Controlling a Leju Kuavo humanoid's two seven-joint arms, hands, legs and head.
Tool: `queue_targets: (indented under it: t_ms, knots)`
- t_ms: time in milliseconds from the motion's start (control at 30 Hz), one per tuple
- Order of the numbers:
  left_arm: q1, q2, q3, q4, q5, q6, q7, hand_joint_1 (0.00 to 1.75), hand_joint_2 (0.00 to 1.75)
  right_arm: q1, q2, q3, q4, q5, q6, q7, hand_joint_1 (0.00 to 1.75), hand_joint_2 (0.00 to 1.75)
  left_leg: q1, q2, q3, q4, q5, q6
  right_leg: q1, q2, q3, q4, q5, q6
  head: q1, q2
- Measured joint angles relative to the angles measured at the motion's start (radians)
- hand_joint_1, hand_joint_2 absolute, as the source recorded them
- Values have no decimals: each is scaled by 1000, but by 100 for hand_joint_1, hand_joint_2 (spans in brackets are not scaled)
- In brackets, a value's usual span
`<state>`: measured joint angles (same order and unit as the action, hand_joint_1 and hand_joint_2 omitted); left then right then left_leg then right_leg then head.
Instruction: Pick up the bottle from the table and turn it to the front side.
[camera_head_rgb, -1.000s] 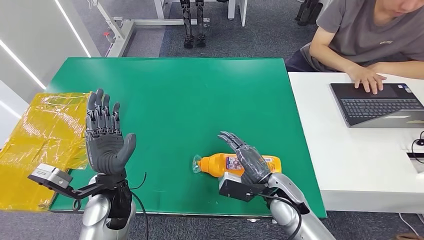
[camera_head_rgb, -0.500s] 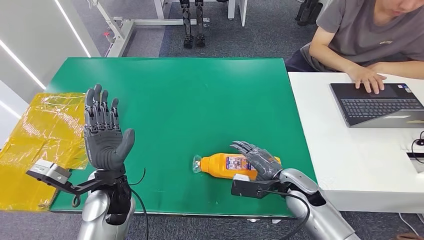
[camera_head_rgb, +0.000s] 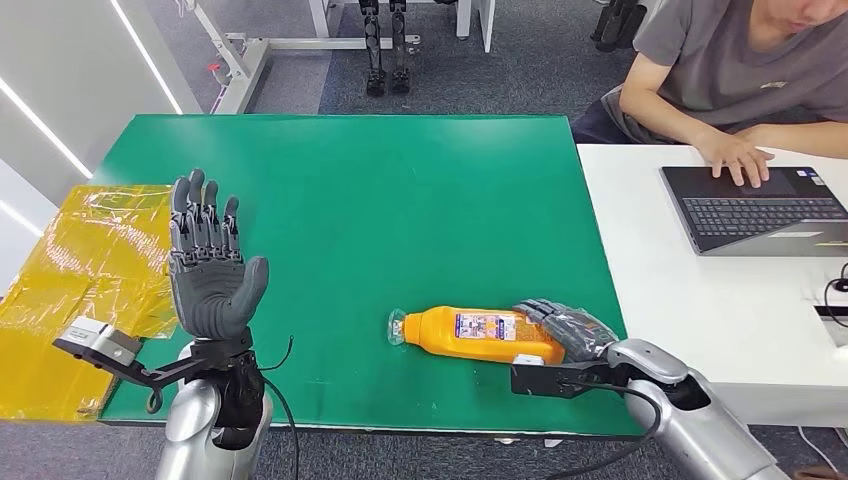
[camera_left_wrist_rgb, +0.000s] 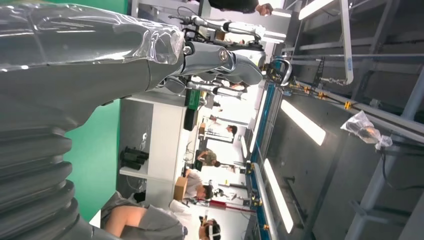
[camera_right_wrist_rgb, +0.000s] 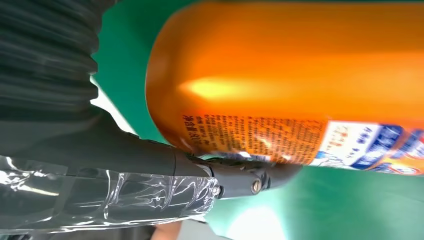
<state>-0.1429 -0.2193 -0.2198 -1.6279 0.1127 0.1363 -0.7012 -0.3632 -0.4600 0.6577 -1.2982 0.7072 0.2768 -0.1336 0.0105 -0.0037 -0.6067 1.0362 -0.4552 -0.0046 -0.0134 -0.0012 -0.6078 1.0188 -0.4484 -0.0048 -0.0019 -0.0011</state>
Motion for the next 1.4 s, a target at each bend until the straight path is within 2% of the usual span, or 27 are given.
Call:
queue_targets:
  t_ms: [233, 400, 600, 800, 1000, 1400]
  knots:
    - [0, 0, -2, 0, 1, 9, 0, 0, 175, -4, -59, 20, -21, -4, 13, 14, 0, 175, 0, 0, 0, 0, 0, 0, 0, 0, 0, 0, 0, 0, 0, 0]
    - [-2, 0, -3, 1, 7, 24, 0, 0, 175, -12, -66, 33, -8, -14, 22, 11, 0, 175, 0, 0, 0, 0, 0, 0, 0, 0, 0, 0, 0, 0, 0, 0]
    - [-13, 1, -10, 10, 19, 56, 0, 0, 175, -88, -65, 52, 73, -35, 22, -31, 0, 175, 0, 1, 0, 0, 0, 0, 0, 0, 0, 0, 0, 0, 0, 0]
    - [-15, 1, -18, 11, 24, 70, 0, 0, 175, -199, -43, 84, 168, -49, 23, -64, 0, 175, 0, 0, 0, 0, 0, 0, 0, 0, 0, 1, 1, 0, 0, 0]
    - [-18, 1, -24, 15, 25, 75, 0, 0, 175, -287, 10, 117, 231, -48, 22, -75, 0, 175, 0, 1, 0, 0, 0, 0, 0, 1, 0, 1, 0, 0, 0, 0]
    - [-21, 1, -30, 27, 28, 74, 0, 0, 175, -352, 69, 157, 278, -55, 18, -86, 0, 175, 0, 0, 0, 0, 0, 0, 0, 0, 0, 1, 0, 0, 0, 0]
